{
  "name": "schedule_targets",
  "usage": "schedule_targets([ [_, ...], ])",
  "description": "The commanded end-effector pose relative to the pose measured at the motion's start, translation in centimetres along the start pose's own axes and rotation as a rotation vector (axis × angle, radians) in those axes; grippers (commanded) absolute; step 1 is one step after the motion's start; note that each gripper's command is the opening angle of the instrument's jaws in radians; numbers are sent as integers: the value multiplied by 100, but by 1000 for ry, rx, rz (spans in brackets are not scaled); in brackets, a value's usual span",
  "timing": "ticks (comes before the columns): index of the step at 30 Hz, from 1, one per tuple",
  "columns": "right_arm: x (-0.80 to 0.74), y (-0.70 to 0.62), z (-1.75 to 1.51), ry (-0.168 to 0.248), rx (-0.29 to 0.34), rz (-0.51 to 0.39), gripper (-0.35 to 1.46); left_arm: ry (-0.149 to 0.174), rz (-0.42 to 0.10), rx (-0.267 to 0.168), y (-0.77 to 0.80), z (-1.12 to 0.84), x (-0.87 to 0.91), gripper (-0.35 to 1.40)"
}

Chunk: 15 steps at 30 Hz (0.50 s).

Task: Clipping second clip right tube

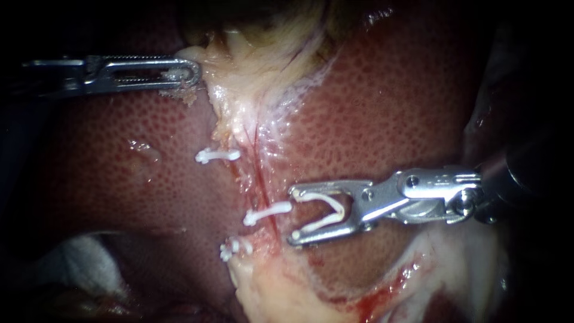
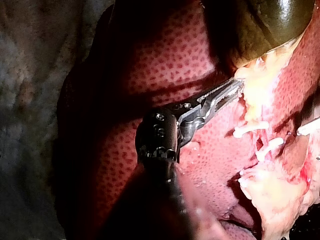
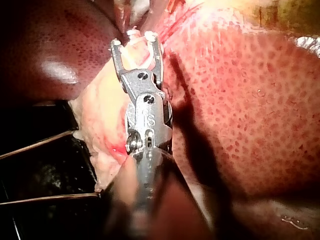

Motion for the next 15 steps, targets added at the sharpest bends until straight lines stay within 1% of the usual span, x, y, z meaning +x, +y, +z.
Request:
schedule_targets([
  [1, 0, 0, 0, 0, 0, 0, 50, 0, 0, 0, 0, 0, 0, -35],
  [7, -2, 3, 1, 0, -2, 30, 50, -1, 0, -2, 0, 0, 0, -35],
  [10, -5, 10, 7, -2, -4, 54, 50, -1, 0, -2, 0, 0, 0, -35],
  [12, -9, 17, 14, -14, -14, 70, 49, -1, 0, -2, 1, 0, 0, -35],
  [15, -18, 28, 27, -44, -37, 98, 49, -1, 0, -1, 2, -1, 0, -35],
])
